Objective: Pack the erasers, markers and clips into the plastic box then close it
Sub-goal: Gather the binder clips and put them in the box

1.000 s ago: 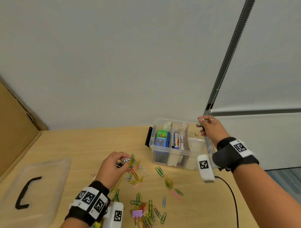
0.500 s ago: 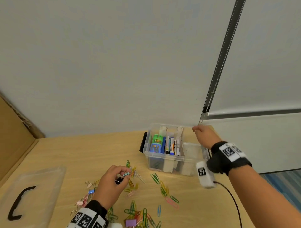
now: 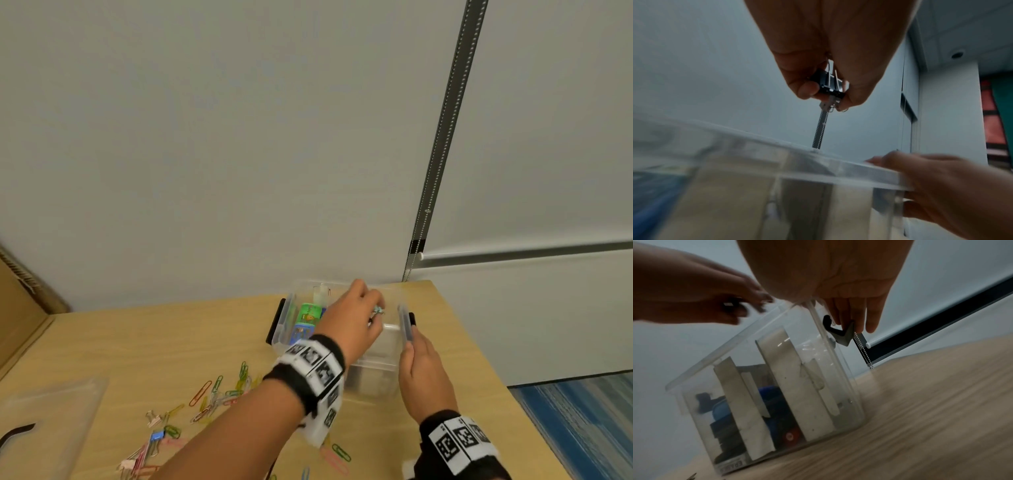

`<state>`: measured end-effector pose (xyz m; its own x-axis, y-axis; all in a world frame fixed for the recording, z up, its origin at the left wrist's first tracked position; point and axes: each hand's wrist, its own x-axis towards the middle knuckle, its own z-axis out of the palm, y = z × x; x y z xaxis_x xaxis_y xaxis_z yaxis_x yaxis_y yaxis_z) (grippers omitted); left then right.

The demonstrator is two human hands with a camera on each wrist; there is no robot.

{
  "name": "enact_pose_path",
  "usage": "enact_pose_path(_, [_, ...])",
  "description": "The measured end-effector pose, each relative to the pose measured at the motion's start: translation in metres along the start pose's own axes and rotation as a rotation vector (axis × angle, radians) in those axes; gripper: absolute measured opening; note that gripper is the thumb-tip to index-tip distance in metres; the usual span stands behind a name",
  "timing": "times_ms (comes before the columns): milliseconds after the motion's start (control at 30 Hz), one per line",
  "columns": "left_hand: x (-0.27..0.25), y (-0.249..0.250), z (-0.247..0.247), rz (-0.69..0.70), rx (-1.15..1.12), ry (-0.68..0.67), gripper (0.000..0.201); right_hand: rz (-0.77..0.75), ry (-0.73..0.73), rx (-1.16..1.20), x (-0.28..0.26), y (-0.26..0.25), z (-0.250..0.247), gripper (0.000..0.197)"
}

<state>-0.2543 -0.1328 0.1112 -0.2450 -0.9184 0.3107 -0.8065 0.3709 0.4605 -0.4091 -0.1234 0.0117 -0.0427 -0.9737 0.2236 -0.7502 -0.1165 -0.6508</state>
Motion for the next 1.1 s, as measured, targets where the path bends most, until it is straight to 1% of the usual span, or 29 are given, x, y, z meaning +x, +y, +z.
enact_pose_path(100, [0.042, 0.007, 0.019, -0.029, 0.152, -0.143, 0.023, -0.017, 0.009, -0.009, -0.001, -0.001, -0.001, 0.047])
enact_pose_path(167, [0.058, 0.011, 0.031, -0.089, 0.250, -0.266, 0.031, -0.009, 0.007, -0.007, 0.000, 0.000, 0.000, 0.047])
enact_pose_path(233, [0.067, 0.007, 0.047, -0.164, 0.328, -0.427, 0.041, -0.005, 0.012, 0.004, 0.001, 0.001, 0.001, 0.047])
enact_pose_path(300, [0.073, -0.005, 0.069, -0.186, 0.397, -0.578, 0.049, -0.007, 0.018, 0.002, 0.001, 0.002, 0.002, 0.047])
enact_pose_path(333, [0.077, -0.011, 0.080, -0.186, 0.436, -0.652, 0.050, -0.010, 0.019, -0.003, 0.000, 0.002, 0.002, 0.047])
enact_pose_path(367, [0.078, -0.015, 0.087, -0.197, 0.467, -0.731, 0.046, -0.014, 0.021, -0.005, 0.000, 0.002, 0.001, 0.046])
enact_pose_path(433, [0.079, -0.011, 0.092, -0.209, 0.520, -0.836, 0.035, -0.021, 0.022, -0.005, -0.001, 0.001, 0.001, 0.046])
enact_pose_path(500, [0.074, 0.004, 0.081, -0.182, 0.566, -0.854, 0.033, -0.011, 0.008, -0.008, -0.001, -0.001, -0.001, 0.048])
enact_pose_path(533, [0.073, 0.006, 0.078, -0.168, 0.587, -0.843, 0.034, -0.007, 0.003, -0.014, -0.001, -0.001, -0.001, 0.048])
enact_pose_path(567, [0.069, 0.011, 0.069, -0.157, 0.559, -0.794, 0.034, -0.004, -0.002, -0.020, -0.001, 0.000, 0.000, 0.049])
enact_pose_path(633, [0.059, 0.018, 0.046, -0.169, 0.424, -0.664, 0.036, 0.006, -0.009, -0.022, 0.000, 0.000, -0.001, 0.049])
enact_pose_path(700, [0.042, 0.020, 0.021, -0.126, 0.303, -0.545, 0.041, 0.008, -0.013, -0.028, 0.001, 0.001, 0.000, 0.050])
enact_pose_path(800, [0.004, 0.013, -0.010, -0.016, 0.101, -0.242, 0.044, -0.005, -0.001, -0.043, 0.003, 0.004, -0.002, 0.053])
enact_pose_path(867, [-0.036, -0.004, -0.035, -0.021, 0.004, -0.079, 0.042, 0.005, -0.006, -0.049, 0.002, 0.002, 0.001, 0.053])
enact_pose_path(933, [-0.075, -0.030, -0.057, -0.098, -0.013, 0.027, 0.040, 0.020, 0.011, -0.060, 0.002, 0.002, -0.001, 0.050])
enact_pose_path(1000, [-0.117, -0.067, -0.076, -0.202, 0.020, 0.099, 0.038, 0.029, 0.056, -0.095, 0.001, -0.003, -0.002, 0.048])
enact_pose_path(1100, [-0.177, -0.126, -0.092, -0.361, 0.136, 0.126, 0.032, -0.018, 0.117, -0.179, -0.006, -0.015, 0.000, 0.050])
